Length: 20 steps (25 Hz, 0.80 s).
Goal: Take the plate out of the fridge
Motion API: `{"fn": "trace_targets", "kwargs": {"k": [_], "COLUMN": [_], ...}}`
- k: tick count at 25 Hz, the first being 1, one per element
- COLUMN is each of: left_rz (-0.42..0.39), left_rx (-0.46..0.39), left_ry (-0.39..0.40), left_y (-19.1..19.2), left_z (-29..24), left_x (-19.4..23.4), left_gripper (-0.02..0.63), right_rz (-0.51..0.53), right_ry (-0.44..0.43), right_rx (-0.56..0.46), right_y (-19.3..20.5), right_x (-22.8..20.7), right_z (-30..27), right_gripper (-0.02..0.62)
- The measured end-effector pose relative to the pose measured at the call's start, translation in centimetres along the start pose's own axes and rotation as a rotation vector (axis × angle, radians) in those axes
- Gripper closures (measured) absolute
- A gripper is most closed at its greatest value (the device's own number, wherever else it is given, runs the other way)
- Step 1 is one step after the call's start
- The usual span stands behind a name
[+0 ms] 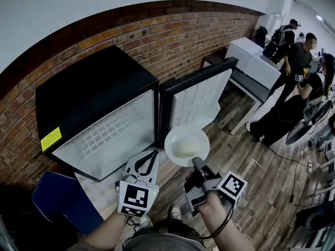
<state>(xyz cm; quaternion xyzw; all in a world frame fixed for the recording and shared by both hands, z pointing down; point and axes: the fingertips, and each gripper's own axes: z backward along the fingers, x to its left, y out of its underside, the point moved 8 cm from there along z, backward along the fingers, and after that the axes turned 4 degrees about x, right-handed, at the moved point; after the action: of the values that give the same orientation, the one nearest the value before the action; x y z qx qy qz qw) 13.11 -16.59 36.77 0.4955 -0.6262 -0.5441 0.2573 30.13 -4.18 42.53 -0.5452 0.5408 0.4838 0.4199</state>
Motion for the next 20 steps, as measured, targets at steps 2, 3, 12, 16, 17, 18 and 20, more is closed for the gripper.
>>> {"fn": "trace_targets", "kwargs": {"k": [2,3,12,16,17,18,20], "left_rz": [-0.002,-0.001,0.004,0.001,0.000,0.000,0.000], "left_rx": [0.006,0.009,0.030,0.031,0.031,0.031,0.031], "left_ry": [0.006,0.009,0.021,0.021,0.020,0.019,0.018], "left_y": [0.2,0.3,0.7,0.6,0.7,0.6,0.6], "left_z": [-0.1,-0.2,-0.7,-0.8,-0.8,-0.8,-0.8], "left_x": [-0.3,-0.4,-1.2,-1.3,-1.3,-1.2,-1.2], "left_gripper": [0.586,0.586,0.586,0.586,0.586,0.586,0.586], "right_rz": [-0.008,-0.011,-0.024,-0.027,-0.030,-0.031,-0.031], "right_ry": [0.005,0.006,0.016,0.014,0.012,0.011,0.012], "right_rx": [-0.002,-0.002,0.004,0.004,0.005,0.006,0.009], "right_y": [-0.2,-0.3,-0.9,-1.0,-1.0,-1.0,-1.0], "right_x": [-0.4,-0.6,-1.1,-1.1,-1.1,-1.1,-1.2], "right_z": [0.1,0.2,0.5,0.5,0.4,0.4,0.4], "right_gripper": [0.563,0.563,0.563,0.563,0.563,0.563,0.563]}}
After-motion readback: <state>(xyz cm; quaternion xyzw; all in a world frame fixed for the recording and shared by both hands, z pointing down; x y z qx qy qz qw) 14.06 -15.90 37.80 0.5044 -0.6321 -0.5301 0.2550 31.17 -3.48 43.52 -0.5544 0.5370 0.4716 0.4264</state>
